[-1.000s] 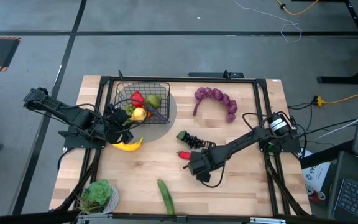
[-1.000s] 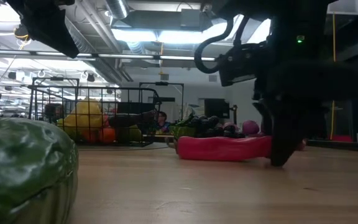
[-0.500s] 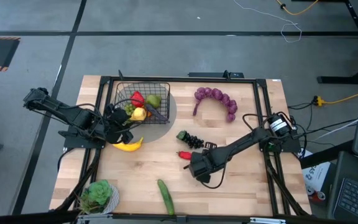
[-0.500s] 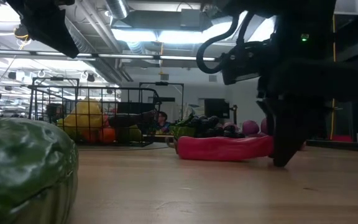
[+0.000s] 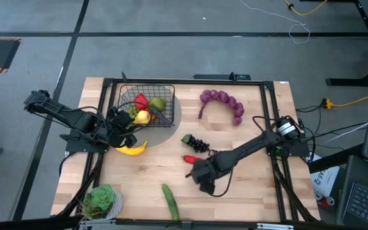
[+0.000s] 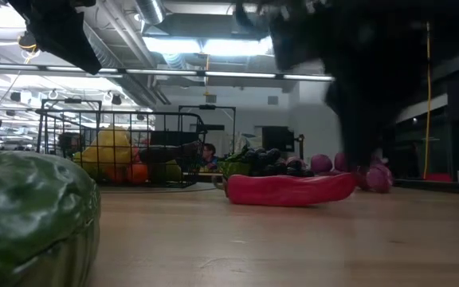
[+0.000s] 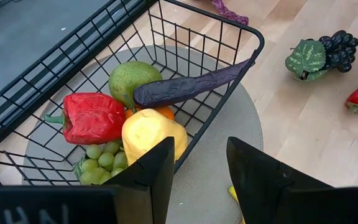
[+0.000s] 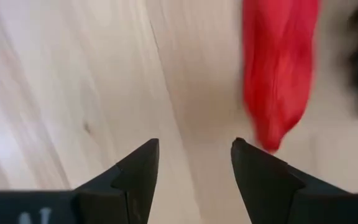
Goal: Build produce basket
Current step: Put the chili pepper into the wire basket
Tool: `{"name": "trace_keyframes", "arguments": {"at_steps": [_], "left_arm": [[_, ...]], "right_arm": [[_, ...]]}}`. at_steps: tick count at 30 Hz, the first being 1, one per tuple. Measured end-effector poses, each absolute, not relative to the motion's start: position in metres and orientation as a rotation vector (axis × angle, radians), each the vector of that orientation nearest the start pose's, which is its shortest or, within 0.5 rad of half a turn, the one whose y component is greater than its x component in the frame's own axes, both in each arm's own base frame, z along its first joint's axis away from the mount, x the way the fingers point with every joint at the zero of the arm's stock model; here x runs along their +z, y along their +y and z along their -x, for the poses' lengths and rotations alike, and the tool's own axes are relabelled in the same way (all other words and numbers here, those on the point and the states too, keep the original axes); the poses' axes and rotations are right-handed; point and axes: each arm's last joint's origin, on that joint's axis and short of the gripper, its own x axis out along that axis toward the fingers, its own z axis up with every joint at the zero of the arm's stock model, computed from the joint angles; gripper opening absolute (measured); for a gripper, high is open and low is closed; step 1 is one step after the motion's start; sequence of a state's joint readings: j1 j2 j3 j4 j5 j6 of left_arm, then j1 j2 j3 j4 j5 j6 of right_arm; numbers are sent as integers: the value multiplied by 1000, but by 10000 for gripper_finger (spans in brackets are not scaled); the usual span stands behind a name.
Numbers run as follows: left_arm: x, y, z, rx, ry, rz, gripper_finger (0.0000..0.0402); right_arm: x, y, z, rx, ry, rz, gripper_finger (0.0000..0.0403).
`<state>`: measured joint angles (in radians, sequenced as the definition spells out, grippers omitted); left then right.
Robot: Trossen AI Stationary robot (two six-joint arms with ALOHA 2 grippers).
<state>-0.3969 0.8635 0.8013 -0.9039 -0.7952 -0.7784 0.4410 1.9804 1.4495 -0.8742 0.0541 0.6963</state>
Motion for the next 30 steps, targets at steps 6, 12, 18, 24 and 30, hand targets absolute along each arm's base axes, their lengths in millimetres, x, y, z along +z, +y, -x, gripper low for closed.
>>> {"name": "trace_keyframes", "arguments": {"at_steps": [6,12,18,24,30], "left_arm": [[276,-38,-143,637,598,183,142],[276,-38,-143,637,598,183,142],[276,-38,-143,637,598,182,142],[276,-38,-143,637,598,182,142],[276,-38,-143,637,598,182,142]], "right_arm": [[195,163,-359,-205,1240,-120,202],[184,150,-360,-263,1216,-50,202],[167,135,-358,-315,1224,-46,202],[150,127,-355,-295,1241,-96,202],[135,126,-350,-256,1238,-155,202]]}}
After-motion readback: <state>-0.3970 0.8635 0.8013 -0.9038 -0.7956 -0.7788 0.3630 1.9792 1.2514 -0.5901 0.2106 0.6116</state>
